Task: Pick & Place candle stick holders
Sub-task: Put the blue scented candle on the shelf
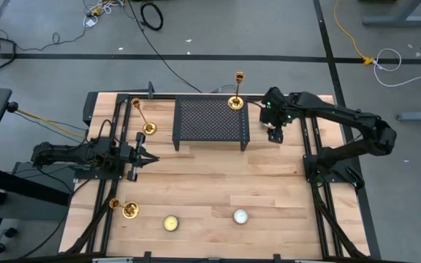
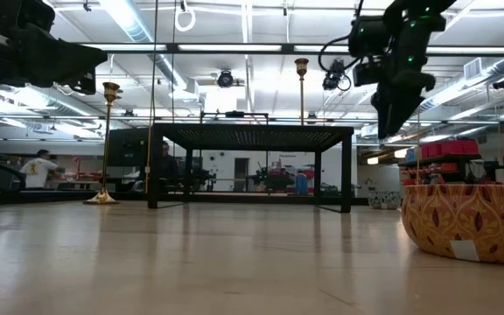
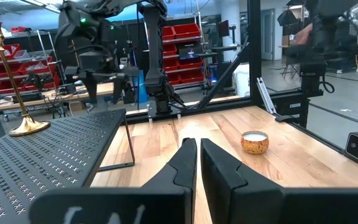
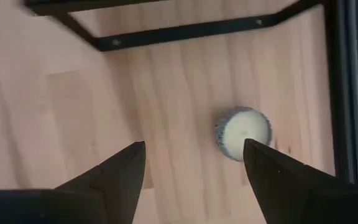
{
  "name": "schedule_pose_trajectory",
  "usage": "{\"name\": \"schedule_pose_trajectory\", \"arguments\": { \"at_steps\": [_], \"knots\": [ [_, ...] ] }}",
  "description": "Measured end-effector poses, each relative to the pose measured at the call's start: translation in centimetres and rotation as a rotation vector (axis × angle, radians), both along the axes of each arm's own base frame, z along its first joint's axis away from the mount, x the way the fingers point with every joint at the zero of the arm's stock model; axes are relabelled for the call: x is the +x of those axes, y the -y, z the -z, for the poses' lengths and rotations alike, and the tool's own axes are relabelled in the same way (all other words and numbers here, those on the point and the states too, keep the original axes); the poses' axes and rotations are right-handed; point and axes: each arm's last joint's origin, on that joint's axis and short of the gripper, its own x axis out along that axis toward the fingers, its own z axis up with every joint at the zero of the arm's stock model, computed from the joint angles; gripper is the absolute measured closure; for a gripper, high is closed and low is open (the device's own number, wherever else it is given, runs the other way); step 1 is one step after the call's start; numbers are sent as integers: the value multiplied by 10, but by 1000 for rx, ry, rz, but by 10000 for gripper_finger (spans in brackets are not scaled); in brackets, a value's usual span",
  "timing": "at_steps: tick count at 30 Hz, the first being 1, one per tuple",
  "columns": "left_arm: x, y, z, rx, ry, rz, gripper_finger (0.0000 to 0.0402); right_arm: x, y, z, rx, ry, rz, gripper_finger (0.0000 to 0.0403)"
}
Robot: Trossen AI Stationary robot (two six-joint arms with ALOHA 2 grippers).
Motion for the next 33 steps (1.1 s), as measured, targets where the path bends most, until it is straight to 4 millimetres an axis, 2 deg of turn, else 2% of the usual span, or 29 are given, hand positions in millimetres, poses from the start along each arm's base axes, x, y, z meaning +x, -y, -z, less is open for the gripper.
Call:
{"name": "schedule_pose_trajectory", "arguments": {
  "at_steps": [7, 17, 24, 33],
  "knots": [
    [0, 0, 0, 0, 0, 0, 376, -1, 23, 11, -36, -40, 87, 131],
    [0, 0, 0, 0, 0, 0, 376, 13, 40, 31, -32, -48, 110, 131],
    [0, 0, 0, 0, 1, 0, 376, 16, 42, 39, -45, -41, 114, 131],
    [0, 0, 0, 0, 1, 0, 376, 3, 33, 76, -25, -97, 142, 131]
  ]
}}
